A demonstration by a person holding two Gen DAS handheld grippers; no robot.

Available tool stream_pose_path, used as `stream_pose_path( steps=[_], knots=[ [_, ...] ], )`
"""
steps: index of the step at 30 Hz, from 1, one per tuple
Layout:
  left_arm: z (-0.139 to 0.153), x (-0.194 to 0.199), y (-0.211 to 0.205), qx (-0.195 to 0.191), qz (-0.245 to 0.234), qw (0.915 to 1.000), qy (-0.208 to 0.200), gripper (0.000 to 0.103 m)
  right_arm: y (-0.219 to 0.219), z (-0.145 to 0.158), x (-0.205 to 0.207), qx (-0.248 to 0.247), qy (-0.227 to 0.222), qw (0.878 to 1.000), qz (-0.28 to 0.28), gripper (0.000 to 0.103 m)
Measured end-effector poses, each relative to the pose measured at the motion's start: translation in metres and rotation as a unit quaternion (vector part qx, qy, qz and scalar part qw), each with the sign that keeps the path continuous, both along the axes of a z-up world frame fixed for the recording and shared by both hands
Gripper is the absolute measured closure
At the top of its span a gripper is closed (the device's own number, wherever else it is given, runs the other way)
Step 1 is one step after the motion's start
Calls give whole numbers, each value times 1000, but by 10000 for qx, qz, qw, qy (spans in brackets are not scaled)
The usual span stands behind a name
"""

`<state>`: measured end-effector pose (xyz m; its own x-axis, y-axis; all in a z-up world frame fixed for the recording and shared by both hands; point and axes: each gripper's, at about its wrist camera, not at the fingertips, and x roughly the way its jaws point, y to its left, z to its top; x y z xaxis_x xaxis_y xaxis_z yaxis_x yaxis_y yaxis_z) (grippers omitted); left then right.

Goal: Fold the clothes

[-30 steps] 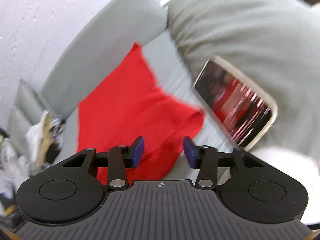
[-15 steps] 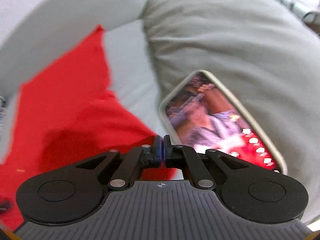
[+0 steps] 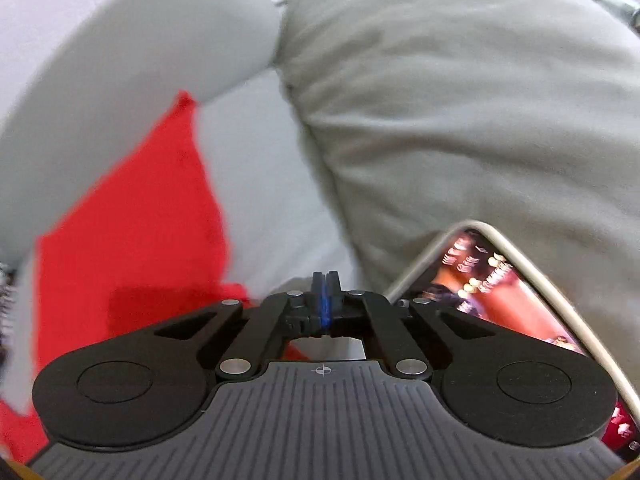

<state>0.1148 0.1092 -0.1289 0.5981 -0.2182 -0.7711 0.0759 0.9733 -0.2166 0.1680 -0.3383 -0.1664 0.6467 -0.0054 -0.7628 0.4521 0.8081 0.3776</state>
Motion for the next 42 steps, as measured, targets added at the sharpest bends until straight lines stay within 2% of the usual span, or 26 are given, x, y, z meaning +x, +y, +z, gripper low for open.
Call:
stream_pose_path(
  steps=[2,3,4,5,6,7,9,11,12,15,16,19,22,24,25,26,27,28,29,31,33,35,36,38,41,42],
  knots=[
    [0,0,1,-12,-1,10000,1,85,9,8,5,286,-336,9978,504,92],
    [0,0,1,-18,-1,10000,1,85,15,9,10,397,-415,9954,763,92],
    [0,0,2,-24,3,10000,1,85,20,7,18,474,-369,9935,965,93],
    [0,0,2,-40,10,10000,5,85,24,-2,29,496,-111,9930,1068,96],
    [-1,1,3,-63,22,10000,11,85,26,-12,39,447,141,9930,1087,103],
    [-1,1,3,-74,34,10000,14,85,23,-20,45,335,258,9949,914,103],
    [-1,0,3,-55,27,10000,3,85,14,-22,47,202,111,9991,360,103],
    [-1,1,2,-49,17,10000,-2,85,13,-8,43,-632,305,9971,-297,101],
    [-1,1,3,-55,15,10000,-3,85,9,-4,39,-684,292,9966,-346,101],
    [-1,2,5,-111,32,9999,4,85,9,10,19,59,97,9997,224,92],
    [-1,2,5,-123,37,9999,7,85,15,15,12,215,48,9987,453,92],
    [-1,2,5,-129,44,9999,5,84,41,27,-18,160,-66,9923,1224,89],
    [-1,1,4,-82,42,10000,6,84,71,23,-44,-421,180,9803,1922,84],
    [-1,0,2,-24,31,10000,-13,83,84,15,-61,-1400,411,9660,2135,103],
    [0,-1,2,-16,34,10000,-25,83,82,15,-69,-1751,446,9639,1955,102],
    [0,-2,2,-16,37,10000,-43,83,79,17,-75,-1949,593,9650,1649,92],
    [1,-5,3,-78,37,9999,-97,85,73,19,-81,-1876,693,9698,1398,87],
    [3,-8,5,-167,21,9997,-165,88,68,23,-87,-1694,727,9749,1251,87],
    [5,-14,8,-461,-122,9983,-331,91,67,27,-93,-1379,634,9795,1326,87],
    [11,-26,14,-986,-393,9924,-623,89,77,37,-104,-987,384,9804,1661,87],
    [6,-27,4,-595,-448,9968,-305,89,97,46,-111,-943,109,9737,2070,86],
    [2,-27,-6,-211,-504,9985,-3,92,118,43,-106,-1038,8,9645,2427,77],
    [4,-30,-10,-72,-554,9984,10,90,129,38,-104,-1078,94,9600,2581,73],
    [7,-40,-15,142,-652,9978,62,90,145,31,-105,-1114,402,9529,2793,73],
    [9,-60,-18,375,-796,9960,163,90,153,31,-126,-1294,590,9438,2984,67],
    [13,-67,-15,350,-855,9956,126,85,154,32,-132,-1348,619,9417,3020,67]
  ],
)
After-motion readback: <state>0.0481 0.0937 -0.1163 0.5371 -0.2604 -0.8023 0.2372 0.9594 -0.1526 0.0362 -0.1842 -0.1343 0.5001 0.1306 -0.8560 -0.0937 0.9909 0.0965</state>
